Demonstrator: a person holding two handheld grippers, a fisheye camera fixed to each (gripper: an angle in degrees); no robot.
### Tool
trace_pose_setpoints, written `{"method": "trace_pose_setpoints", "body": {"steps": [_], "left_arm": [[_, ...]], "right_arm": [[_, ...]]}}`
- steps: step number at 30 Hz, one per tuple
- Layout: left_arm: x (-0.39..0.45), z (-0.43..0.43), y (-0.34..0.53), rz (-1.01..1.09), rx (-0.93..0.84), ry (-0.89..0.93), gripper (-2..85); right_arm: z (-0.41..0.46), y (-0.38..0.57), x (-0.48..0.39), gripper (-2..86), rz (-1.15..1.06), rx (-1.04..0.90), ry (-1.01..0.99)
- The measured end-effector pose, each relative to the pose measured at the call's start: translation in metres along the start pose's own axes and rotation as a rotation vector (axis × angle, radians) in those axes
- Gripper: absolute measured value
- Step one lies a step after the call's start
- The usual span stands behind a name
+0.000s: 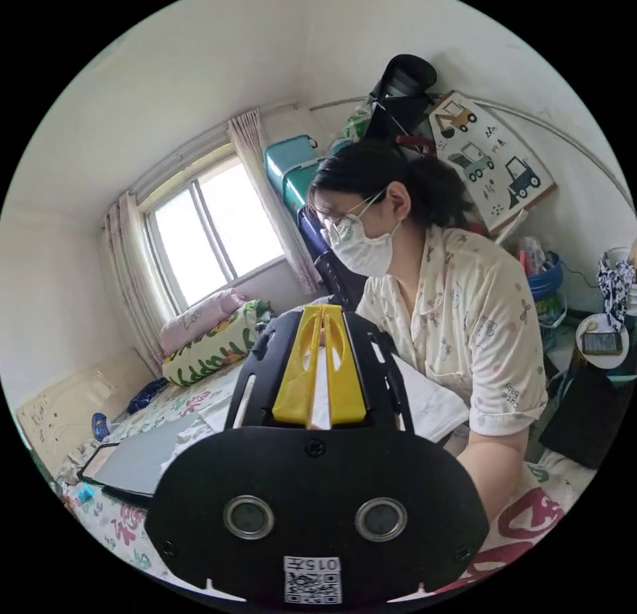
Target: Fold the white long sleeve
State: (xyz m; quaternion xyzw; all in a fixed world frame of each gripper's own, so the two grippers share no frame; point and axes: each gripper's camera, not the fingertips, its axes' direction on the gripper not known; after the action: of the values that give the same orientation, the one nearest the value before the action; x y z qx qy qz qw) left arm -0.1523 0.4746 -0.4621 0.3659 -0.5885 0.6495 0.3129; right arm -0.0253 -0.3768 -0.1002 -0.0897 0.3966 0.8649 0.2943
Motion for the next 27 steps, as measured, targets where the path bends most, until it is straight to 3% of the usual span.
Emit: {"method": "trace_pose_setpoints", "body": {"steps": [3, 6, 8, 13, 16, 19, 27], "left_arm": [[0.002, 0.032, -0.007, -0.016, -0.17, -0.107, 0.8], [-0.034, 0.105, 0.009, -0.172, -0.558, -0.284, 4.4], [-0.069, 0.168, 0.04, -0.269, -0.796, -0.252, 8.0], [-0.116, 0.25, 0.1, -0.393, -1.111, -0.256, 10.8], [-0.128, 0.281, 0.126, -0.414, -1.185, -0.198, 10.1], [-0.138, 0.293, 0.127, -0.427, -1.151, -0.167, 9.2], [-0.156, 0.315, 0.133, -0.445, -1.152, -0.201, 9.6]], "right_arm": [[0.001, -0.007, -0.011, 5.1, 0.006, 0.009, 0.087], [0.004, -0.012, -0.016, 5.2, 0.001, -0.004, 0.104], [0.003, -0.015, -0.017, 7.4, 0.006, 0.006, 0.117], [-0.004, -0.023, -0.014, 8.7, 0.015, 0.072, 0.086], [0.0, -0.03, -0.011, 4.9, 0.017, 0.052, 0.091], [0.0, -0.033, 0.0, 4.0, 0.072, 0.032, 0.115], [0.006, -0.039, 0.047, 4.0, 0.229, 0.007, -0.033]]}}
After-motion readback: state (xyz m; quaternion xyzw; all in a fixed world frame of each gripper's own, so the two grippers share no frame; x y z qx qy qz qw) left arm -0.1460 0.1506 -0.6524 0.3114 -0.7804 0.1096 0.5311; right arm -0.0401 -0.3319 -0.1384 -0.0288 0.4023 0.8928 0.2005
